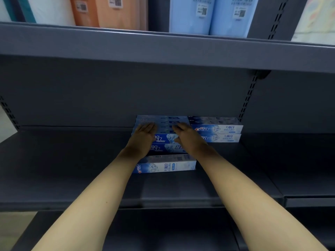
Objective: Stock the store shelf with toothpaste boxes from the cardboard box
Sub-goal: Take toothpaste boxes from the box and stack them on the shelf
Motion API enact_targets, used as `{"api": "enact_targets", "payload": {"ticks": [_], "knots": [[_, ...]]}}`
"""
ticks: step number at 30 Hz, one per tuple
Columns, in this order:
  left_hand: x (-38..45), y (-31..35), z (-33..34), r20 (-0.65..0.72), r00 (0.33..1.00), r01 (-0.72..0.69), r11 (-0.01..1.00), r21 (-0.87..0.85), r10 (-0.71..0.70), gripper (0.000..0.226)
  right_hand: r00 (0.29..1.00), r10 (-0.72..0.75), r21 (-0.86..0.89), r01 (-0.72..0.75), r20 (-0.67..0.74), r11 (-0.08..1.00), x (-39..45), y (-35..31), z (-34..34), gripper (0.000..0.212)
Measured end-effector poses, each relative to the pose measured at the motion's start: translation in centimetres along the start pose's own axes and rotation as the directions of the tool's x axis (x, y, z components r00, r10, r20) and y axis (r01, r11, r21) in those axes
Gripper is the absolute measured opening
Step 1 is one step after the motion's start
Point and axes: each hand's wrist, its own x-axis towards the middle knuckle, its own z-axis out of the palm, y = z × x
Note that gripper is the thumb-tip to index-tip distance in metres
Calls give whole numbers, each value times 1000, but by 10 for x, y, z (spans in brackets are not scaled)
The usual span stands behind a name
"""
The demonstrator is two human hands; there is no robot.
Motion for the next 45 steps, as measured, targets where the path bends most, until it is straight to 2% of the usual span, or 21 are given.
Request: {"api": "enact_targets", "payload": {"ticks": [5,9,12,16,18,21,23,26,28,31,36,40,45], "knots": [[2,1,-4,33,999,14,999,35,-16,56,997,70,2,-70,16,998,4,-2,-2,59],[-3,8,-7,86,991,92,990,111,-102,63,988,148,26,-147,-44,989,-6,-5,-4,75],[-13,11,-6,51,984,166,985,46,-169,64,990,47,37,-42,-133,998,-18,-4,-7,68],[-27,18,-8,3,988,153,988,8,-153,58,964,-136,22,145,-227,989,-33,-4,-7,50],[-35,21,-8,17,988,156,988,2,-156,56,965,-189,27,197,-182,980,-41,-9,-8,55],[-50,25,-5,51,982,184,983,-25,-182,56,975,-221,31,220,36,975,-49,-18,-6,67],[-60,28,-2,67,978,201,978,-53,-197,56,968,-213,45,209,130,977,-55,-23,-3,64],[-73,30,1,92,976,205,975,-90,-197,57,969,-172,138,149,177,979,-65,-23,2,55],[-78,33,0,96,982,170,980,-100,-161,55,974,-142,179,110,176,978,-71,-20,0,51],[-84,44,-4,98,992,100,984,-145,-86,45,984,-136,115,122,116,986,-83,-10,-4,44],[-80,77,-3,-5,1000,-1,974,-225,-1,33,994,-108,19,107,33,994,-105,11,-1,42],[-73,99,-3,-2,1000,21,968,-250,-22,33,994,-94,54,91,47,994,-119,29,-7,43],[-78,107,-1,32,997,73,958,-278,-66,31,981,-188,81,183,52,980,-135,43,-10,39]]}}
